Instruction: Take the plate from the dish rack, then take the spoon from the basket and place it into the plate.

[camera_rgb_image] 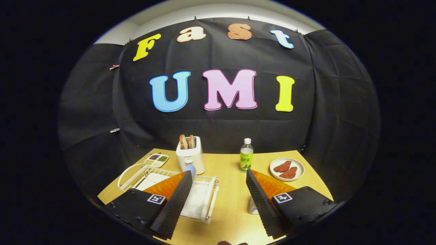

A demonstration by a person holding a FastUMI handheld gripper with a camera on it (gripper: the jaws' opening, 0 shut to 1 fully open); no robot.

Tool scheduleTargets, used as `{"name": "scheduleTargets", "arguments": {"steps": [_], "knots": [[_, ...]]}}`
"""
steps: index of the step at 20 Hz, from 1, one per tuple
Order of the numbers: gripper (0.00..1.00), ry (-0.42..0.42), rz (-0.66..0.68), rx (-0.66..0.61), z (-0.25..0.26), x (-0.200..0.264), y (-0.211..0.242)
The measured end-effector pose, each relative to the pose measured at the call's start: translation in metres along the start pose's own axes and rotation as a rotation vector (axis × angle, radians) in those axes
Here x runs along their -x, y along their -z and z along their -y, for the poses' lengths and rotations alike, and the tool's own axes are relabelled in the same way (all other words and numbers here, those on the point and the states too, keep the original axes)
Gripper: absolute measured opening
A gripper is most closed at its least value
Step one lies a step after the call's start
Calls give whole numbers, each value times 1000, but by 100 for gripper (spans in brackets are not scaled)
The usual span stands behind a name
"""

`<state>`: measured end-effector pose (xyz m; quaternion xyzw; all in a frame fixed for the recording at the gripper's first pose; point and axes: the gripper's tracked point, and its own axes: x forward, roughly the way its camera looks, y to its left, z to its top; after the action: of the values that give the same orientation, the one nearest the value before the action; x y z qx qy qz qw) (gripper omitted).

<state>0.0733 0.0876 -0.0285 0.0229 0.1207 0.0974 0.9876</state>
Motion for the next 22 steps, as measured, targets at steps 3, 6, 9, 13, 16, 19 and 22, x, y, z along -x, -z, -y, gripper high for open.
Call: {"name": "scheduleTargets", "arguments": {"steps": [3, 6, 9, 13, 16, 19, 22], "knots": [[97, -42, -60, 32, -26, -27, 4], [97, -82, -118, 53, -51, -54, 12], [97, -71, -218, 39, -64, -81, 33], [97, -45, -352, -23, -75, -109, 60], [94, -14, -432, -45, -76, -123, 80], [81, 19, -495, -51, -76, -131, 98], [61, 20, -540, -53, -85, -135, 113]]}}
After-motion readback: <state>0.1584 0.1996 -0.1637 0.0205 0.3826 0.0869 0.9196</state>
